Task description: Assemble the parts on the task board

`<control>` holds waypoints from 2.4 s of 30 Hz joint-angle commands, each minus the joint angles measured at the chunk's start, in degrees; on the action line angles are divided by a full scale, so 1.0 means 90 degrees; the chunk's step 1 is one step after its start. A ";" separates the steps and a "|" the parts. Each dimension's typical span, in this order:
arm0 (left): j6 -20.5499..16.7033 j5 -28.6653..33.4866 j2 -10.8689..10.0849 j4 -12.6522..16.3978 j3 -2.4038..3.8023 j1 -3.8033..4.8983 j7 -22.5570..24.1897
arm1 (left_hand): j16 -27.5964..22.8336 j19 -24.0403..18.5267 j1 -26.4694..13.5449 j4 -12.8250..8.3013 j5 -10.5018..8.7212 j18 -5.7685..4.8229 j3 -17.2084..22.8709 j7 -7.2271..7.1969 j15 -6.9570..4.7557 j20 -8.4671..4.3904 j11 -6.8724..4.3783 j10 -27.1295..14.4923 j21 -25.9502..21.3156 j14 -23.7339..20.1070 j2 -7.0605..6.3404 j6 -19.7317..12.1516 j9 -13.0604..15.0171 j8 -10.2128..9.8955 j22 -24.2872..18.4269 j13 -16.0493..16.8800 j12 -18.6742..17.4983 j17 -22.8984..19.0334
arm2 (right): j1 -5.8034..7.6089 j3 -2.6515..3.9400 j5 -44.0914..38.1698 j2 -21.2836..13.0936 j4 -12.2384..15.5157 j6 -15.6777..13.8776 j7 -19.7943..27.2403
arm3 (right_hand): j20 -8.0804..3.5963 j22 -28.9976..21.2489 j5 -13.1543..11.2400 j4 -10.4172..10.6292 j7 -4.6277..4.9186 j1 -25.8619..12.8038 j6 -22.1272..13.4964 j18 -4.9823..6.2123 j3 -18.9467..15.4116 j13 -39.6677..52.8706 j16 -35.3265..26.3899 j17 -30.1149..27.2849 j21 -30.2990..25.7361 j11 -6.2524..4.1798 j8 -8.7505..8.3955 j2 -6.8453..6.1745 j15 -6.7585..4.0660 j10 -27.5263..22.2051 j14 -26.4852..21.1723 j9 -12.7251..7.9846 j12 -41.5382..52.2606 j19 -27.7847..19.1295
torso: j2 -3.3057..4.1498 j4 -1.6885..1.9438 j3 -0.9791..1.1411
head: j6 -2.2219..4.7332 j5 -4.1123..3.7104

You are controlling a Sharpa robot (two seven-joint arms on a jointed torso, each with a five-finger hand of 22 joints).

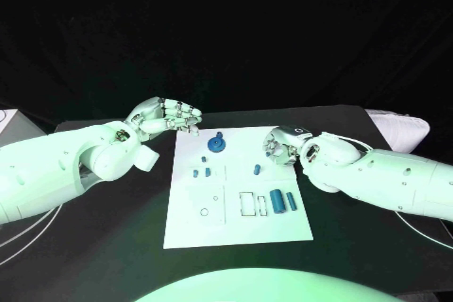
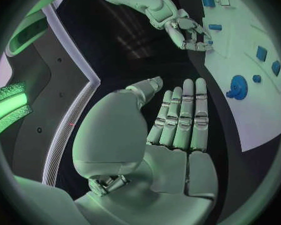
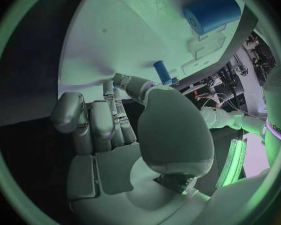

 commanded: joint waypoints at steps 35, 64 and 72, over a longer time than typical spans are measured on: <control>0.0124 -0.0020 -0.0001 0.0002 0.0002 0.0000 0.0006 | 0.0050 -0.0047 0.0005 -0.0007 0.0010 0.0018 -0.0035 0.0116 -0.0004 0.0006 0.0006 -0.0081 -0.0002 -0.0066 0.0065 -0.0074 -0.0015 -0.0024 0.0018 0.0001 0.0049 0.0029 | -0.0058 -0.0044 -0.0448 0.0178 -0.0055 0.0226 -0.0605 | -0.0190 0.0274 -0.0011 0.0530 -0.0345 -0.0433 0.0519 0.0031 -0.0367 0.0156 0.0241 0.0056 0.0155 -0.0298 0.0347 -0.0011 -0.0202 0.0586 0.0056 0.0197 0.0291 0.0164 | 0.0004 0.0000 0.0004 | -0.0030 -0.0001; 0.0123 -0.0020 -0.0001 0.0003 0.0002 0.0000 -0.0004 | 0.0051 -0.0048 0.0009 -0.0010 0.0010 0.0018 -0.0036 0.0116 -0.0004 0.0006 0.0006 -0.0086 0.0000 -0.0069 0.0065 -0.0076 -0.0016 -0.0024 0.0020 0.0001 0.0052 0.0033 | -0.0059 -0.0044 -0.0601 0.0193 0.0011 -0.0116 -0.0707 | -0.0287 0.0972 0.0283 0.0129 -0.0424 0.0084 0.0803 -0.0124 -0.0048 0.0367 0.0865 0.0765 0.0888 -0.0424 0.0628 0.0445 -0.0311 0.0957 0.0322 0.0408 0.0359 0.0536 | 0.0003 0.0004 0.0001 | -0.0032 -0.0001; 0.0122 -0.0020 -0.0001 0.0000 0.0002 0.0000 -0.0006 | 0.0058 -0.0053 0.0021 -0.0018 0.0010 0.0018 -0.0041 0.0117 -0.0003 0.0006 0.0008 -0.0104 0.0005 -0.0079 0.0070 -0.0085 -0.0019 -0.0023 0.0029 0.0002 0.0065 0.0047 | -0.0059 -0.0044 -0.0601 0.0169 0.0041 -0.0203 -0.0711 | -0.0293 0.0991 0.0263 0.0120 -0.0431 0.0081 0.0809 -0.0128 -0.0047 0.0379 0.0880 0.0783 0.0907 -0.0432 0.0642 0.0453 -0.0317 0.0975 0.0326 0.0422 0.0360 0.0544 | 0.0002 0.0000 0.0000 | -0.0029 -0.0001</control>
